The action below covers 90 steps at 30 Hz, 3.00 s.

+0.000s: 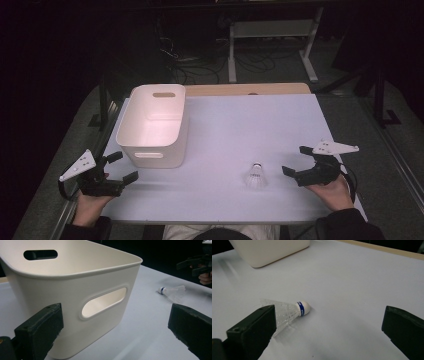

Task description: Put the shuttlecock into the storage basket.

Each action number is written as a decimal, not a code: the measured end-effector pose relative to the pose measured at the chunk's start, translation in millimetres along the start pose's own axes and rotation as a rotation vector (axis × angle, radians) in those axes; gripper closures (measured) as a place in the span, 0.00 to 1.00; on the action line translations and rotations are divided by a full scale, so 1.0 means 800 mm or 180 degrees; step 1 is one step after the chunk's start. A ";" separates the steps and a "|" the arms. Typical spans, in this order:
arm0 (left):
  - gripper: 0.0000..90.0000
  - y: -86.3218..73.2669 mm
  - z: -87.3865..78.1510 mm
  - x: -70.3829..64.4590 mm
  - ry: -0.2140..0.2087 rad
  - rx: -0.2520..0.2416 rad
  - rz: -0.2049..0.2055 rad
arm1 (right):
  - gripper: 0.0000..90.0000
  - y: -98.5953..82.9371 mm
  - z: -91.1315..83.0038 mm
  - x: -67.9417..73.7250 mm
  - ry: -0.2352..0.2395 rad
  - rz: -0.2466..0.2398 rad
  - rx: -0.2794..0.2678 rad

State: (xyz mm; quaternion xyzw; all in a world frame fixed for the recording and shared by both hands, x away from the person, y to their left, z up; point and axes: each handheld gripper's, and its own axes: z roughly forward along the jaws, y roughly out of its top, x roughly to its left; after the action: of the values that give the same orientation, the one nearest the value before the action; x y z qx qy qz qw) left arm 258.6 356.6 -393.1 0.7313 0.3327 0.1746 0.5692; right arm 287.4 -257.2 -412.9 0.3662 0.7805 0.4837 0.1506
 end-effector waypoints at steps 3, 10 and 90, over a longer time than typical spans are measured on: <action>0.00 0.000 0.000 0.000 -0.0003 -0.0006 -0.0006 | 0.00 0.000 -0.001 0.000 -0.0001 0.0001 -0.0009; 0.00 0.000 -0.001 0.000 -0.0009 -0.0016 -0.0010 | 0.00 0.000 -0.002 0.001 0.0004 -0.0001 -0.0011; 0.00 -0.001 -0.002 -0.001 -0.0004 -0.0013 -0.0015 | 0.79 0.025 0.036 0.013 0.0770 -0.0458 0.1043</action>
State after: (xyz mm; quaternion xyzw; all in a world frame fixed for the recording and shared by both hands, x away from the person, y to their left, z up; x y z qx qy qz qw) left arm 256.9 356.8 -393.0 0.7295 0.3338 0.1735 0.5712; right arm 305.5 -225.9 -408.7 0.2685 0.8852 0.3788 0.0284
